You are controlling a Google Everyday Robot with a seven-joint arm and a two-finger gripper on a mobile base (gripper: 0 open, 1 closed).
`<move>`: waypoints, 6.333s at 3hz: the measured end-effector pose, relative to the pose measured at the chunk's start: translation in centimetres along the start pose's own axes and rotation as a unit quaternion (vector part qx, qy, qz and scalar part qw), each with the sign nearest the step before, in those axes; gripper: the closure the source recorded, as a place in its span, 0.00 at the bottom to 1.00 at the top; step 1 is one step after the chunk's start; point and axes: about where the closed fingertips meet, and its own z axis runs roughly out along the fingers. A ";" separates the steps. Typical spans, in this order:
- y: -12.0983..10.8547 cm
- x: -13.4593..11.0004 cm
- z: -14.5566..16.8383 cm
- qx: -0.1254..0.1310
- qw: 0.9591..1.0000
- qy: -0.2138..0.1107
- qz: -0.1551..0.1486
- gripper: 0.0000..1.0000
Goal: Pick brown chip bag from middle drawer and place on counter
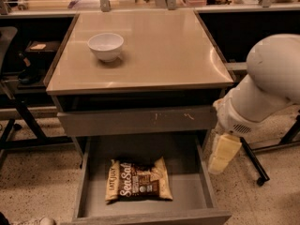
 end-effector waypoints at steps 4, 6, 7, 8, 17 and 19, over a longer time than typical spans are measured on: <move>4.0 -3.7 12.6 -0.082 0.994 -0.063 -0.034 0.00; 5.7 -6.8 21.2 -0.113 0.986 -0.102 -0.069 0.00; 5.7 -6.8 21.2 -0.113 0.986 -0.102 -0.069 0.00; 6.0 -7.4 23.8 -0.108 0.985 -0.110 -0.073 0.00; 5.3 -10.0 45.3 -0.135 0.978 -0.120 -0.104 0.18; 5.3 -10.0 45.3 -0.135 0.978 -0.120 -0.104 0.64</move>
Offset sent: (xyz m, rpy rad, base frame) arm -0.0037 0.0866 -0.1475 0.2181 0.1785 0.1506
